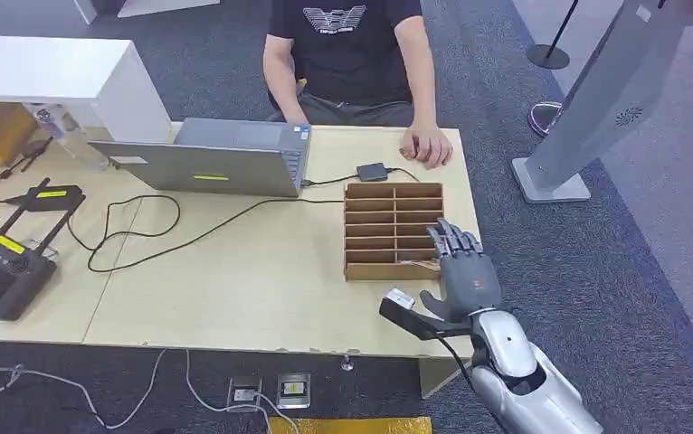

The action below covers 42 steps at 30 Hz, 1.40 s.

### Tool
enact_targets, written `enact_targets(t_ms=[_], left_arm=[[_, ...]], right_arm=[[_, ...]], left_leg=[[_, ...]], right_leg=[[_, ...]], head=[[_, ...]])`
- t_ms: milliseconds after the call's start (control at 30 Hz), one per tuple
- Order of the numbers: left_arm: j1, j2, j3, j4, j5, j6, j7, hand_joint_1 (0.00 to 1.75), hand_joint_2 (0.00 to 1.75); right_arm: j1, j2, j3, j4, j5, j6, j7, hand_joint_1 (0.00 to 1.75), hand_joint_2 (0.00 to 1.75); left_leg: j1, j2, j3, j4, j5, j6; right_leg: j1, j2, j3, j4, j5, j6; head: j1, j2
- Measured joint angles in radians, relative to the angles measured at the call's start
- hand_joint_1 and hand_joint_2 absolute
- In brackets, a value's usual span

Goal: Pass the card to the sensor for recognition and then transmit it.

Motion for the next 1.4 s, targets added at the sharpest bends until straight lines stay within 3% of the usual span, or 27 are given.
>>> enact_targets(t_ms=[500,667,833,1200,1400], left_arm=[[0.000,0.005,-0.001,0.000,-0.002,-0.005,0.000,0.00,0.00],[0.000,0.005,-0.001,0.000,-0.003,-0.002,0.000,0.00,0.00],[0.000,0.005,-0.001,0.000,-0.003,0.003,0.000,0.00,0.00],[0.000,0.005,-0.001,0.000,-0.005,0.000,0.000,0.00,0.00],[0.000,0.005,-0.001,0.000,-0.005,0.000,0.000,0.00,0.00]], right_arm=[[0.002,0.013,0.010,0.007,-0.024,-0.017,-0.007,0.00,1.75],[-0.004,0.039,0.018,0.075,-0.027,-0.100,-0.066,0.00,1.75],[-0.036,0.052,0.025,0.150,-0.042,-0.123,-0.119,0.00,1.75],[-0.044,0.068,0.033,0.228,-0.041,-0.151,-0.120,0.00,1.75],[-0.045,0.078,0.037,0.261,-0.021,-0.198,-0.072,0.00,1.75]], left_leg=[[0.000,0.000,0.000,0.000,0.000,0.000],[0.000,0.000,0.000,0.000,0.000,0.000],[0.000,0.000,0.000,0.000,0.000,0.000],[0.000,0.000,0.000,0.000,0.000,0.000],[0.000,0.000,0.000,0.000,0.000,0.000]], right_leg=[[0.000,0.000,0.000,0.000,0.000,0.000],[0.000,0.000,0.000,0.000,0.000,0.000],[0.000,0.000,0.000,0.000,0.000,0.000],[0.000,0.000,0.000,0.000,0.000,0.000],[0.000,0.000,0.000,0.000,0.000,0.000]], head=[[0.000,0.000],[0.000,0.000],[0.000,0.000],[0.000,0.000],[0.000,0.000]])
